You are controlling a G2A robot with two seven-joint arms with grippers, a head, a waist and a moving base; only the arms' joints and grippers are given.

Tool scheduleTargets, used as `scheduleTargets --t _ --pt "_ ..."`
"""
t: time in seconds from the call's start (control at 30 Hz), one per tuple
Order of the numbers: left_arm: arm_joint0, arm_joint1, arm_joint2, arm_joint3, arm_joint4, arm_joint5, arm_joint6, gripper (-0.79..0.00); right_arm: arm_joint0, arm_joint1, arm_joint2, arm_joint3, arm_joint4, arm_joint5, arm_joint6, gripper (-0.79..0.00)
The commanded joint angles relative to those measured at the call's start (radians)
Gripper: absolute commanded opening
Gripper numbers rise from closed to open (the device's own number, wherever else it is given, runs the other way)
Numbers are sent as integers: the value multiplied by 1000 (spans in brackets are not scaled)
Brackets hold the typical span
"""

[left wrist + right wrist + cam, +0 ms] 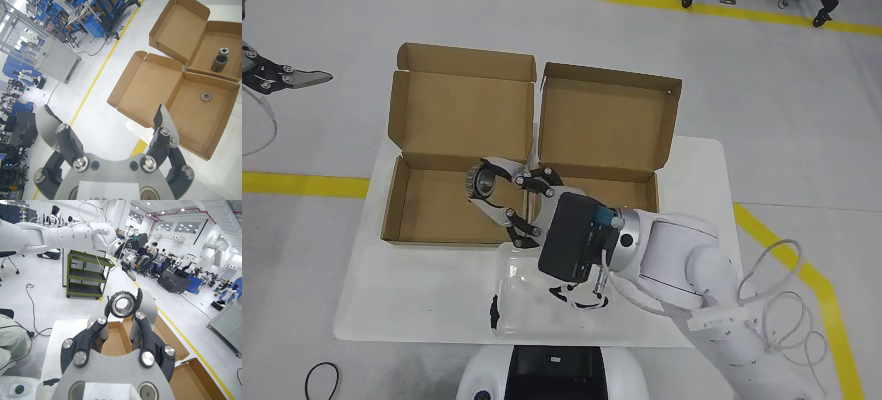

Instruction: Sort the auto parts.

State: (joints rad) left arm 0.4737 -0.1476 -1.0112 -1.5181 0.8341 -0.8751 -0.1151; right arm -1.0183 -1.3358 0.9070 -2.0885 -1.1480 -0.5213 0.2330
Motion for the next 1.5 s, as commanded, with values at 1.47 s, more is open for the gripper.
scheduleTargets --t 1.47 --pt "0 0 0 0 0 0 0 0 115 -95 -228 654 36 133 2 -785"
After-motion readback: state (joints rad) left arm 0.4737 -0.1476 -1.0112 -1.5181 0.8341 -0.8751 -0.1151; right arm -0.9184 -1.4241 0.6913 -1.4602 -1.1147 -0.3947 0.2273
